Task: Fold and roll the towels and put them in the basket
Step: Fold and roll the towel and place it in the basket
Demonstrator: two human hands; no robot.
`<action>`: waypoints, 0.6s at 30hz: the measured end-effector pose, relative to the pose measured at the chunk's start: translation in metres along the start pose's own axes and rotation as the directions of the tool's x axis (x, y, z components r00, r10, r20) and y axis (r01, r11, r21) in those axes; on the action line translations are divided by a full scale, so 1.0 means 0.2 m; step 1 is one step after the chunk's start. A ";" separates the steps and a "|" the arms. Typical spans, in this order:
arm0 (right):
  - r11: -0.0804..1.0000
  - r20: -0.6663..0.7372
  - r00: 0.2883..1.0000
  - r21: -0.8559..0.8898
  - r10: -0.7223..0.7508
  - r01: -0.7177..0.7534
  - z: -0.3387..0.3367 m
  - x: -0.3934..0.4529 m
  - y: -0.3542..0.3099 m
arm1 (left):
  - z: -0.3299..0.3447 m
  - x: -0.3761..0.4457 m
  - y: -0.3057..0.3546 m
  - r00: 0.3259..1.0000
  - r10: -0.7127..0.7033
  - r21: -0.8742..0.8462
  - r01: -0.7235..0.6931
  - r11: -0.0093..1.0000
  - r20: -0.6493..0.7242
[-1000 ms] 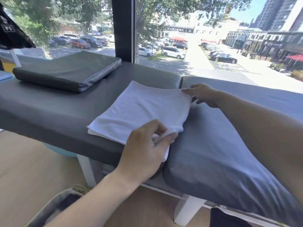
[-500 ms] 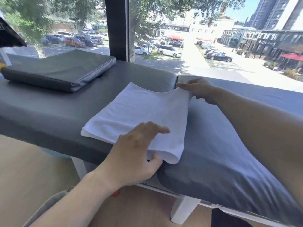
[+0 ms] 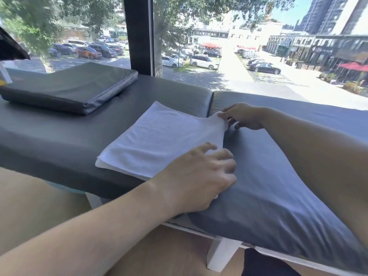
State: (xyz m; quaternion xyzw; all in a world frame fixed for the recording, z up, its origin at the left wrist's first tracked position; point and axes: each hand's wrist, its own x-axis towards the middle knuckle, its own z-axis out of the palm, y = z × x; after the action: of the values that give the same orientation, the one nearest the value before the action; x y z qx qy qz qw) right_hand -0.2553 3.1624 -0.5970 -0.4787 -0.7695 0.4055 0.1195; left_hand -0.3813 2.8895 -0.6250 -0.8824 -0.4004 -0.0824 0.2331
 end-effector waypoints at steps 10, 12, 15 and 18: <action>0.975 -0.145 0.987 -0.217 -0.071 0.039 -0.09 -0.08 -0.07 | 0.01 -0.03 0.11 0.743 -0.642 -0.704 0.352 0.617 -0.191; 0.923 -0.171 0.979 -0.383 -0.114 0.040 -0.11 -0.10 -0.08 | -0.01 -0.04 0.13 0.759 -0.628 -0.702 0.351 0.620 -0.175; 0.840 -0.126 0.986 -0.543 -0.112 0.026 -0.12 -0.11 -0.05 | 0.01 -0.07 0.16 0.837 -0.538 -0.598 0.383 0.704 -0.097; 0.759 -0.063 0.997 -0.650 -0.034 -0.015 -0.10 -0.13 0.02 | 0.04 -0.10 0.21 0.914 -0.403 -0.370 0.358 0.857 -0.051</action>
State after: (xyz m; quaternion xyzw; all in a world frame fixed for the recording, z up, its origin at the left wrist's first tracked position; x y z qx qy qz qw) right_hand -0.2291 3.1515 -0.5816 -0.5004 -0.8601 0.0956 -0.0247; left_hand -0.3636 2.8552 -0.6527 -0.8058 -0.5300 -0.2533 0.0751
